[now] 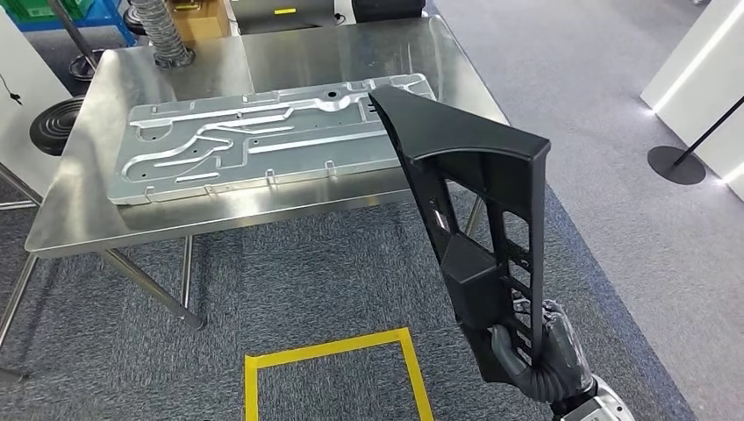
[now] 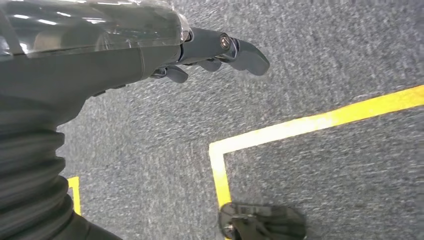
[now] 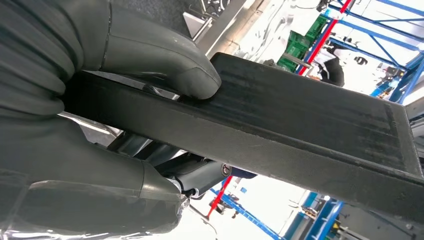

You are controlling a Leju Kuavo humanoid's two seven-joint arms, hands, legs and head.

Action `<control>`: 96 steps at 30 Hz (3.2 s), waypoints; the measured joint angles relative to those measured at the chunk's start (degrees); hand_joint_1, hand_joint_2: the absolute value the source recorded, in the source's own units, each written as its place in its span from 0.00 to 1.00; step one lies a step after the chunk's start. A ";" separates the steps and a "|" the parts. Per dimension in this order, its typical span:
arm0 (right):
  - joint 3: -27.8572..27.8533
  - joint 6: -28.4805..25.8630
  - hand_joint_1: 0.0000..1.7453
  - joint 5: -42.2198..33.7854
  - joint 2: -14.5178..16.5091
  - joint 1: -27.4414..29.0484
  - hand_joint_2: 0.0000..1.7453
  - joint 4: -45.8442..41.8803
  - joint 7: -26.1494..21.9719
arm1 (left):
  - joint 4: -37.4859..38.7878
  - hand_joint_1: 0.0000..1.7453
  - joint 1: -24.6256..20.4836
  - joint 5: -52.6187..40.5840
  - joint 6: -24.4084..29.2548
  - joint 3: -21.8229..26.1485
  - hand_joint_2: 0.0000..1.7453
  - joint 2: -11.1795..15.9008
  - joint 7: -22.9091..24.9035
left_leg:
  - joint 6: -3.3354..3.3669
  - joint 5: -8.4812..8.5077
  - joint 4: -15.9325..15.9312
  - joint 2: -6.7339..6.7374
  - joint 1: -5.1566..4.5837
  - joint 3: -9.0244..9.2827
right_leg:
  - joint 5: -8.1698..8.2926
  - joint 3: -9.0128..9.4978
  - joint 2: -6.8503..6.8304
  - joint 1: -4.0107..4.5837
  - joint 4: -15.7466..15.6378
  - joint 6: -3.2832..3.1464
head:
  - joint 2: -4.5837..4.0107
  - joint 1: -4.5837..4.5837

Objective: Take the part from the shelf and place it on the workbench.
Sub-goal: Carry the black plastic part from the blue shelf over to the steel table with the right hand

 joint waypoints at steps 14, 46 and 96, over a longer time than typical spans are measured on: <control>-0.04 0.85 1.00 -0.63 -2.32 -2.54 1.00 0.10 0.14 | 0.00 0.00 -0.17 -0.77 0.28 0.07 1.00 -0.15 0.44 | 2.49 0.39 -4.00 -0.15 -0.12 2.51 | -1.56 -5.51 -0.07 -0.34 8.85 2.26 | 0.00 0.02; -5.14 -0.82 1.00 -3.31 -6.56 -3.21 1.00 -1.62 -0.04 | 0.00 0.00 -0.34 -1.38 0.22 -0.05 1.00 -0.43 1.20 | 2.25 0.12 -4.39 -0.18 -0.30 3.15 | 0.91 -3.61 -0.14 -0.42 3.70 2.26 | 0.00 0.02; -12.24 -1.31 1.00 -4.05 -11.94 -9.47 1.00 7.47 1.44 | 0.00 0.00 -1.56 -1.61 -0.44 -0.44 1.00 -0.74 1.66 | 2.06 1.70 -3.74 -0.15 -0.86 0.44 | -1.67 1.39 0.18 -0.07 -0.18 1.36 | 0.01 0.02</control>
